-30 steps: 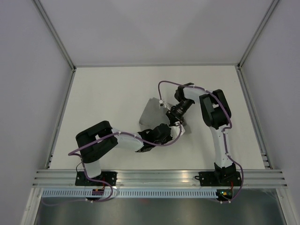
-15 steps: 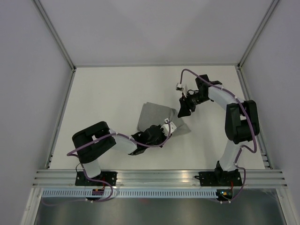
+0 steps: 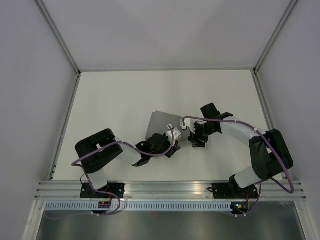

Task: Fold the napkin, place the utensils inside, and roll it up
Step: Roll the napkin at the center of the board.

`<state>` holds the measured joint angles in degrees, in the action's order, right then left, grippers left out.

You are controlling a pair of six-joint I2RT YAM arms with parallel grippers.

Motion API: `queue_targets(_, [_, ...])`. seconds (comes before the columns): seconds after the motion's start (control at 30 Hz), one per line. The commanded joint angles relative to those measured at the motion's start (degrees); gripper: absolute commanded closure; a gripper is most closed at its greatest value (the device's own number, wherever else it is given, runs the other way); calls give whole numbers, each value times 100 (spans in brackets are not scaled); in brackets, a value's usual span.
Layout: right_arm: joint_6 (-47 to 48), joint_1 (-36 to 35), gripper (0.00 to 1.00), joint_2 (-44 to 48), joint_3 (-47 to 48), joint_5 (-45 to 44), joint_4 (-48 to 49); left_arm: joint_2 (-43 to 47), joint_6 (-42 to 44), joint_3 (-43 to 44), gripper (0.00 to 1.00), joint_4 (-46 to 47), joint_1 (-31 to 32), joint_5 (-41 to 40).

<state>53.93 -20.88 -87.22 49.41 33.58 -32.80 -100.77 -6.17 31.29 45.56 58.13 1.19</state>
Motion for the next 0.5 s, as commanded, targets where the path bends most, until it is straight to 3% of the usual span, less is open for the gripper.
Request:
queue_targets(0.0, [329,-249,33,302,-264,-493,862,-232,-411,-272,98,-372,14,347])
queue_targets(0.47, [337,-882,32,126,-467,-704,1056,-259,-279,-167,98,-434,-100,557])
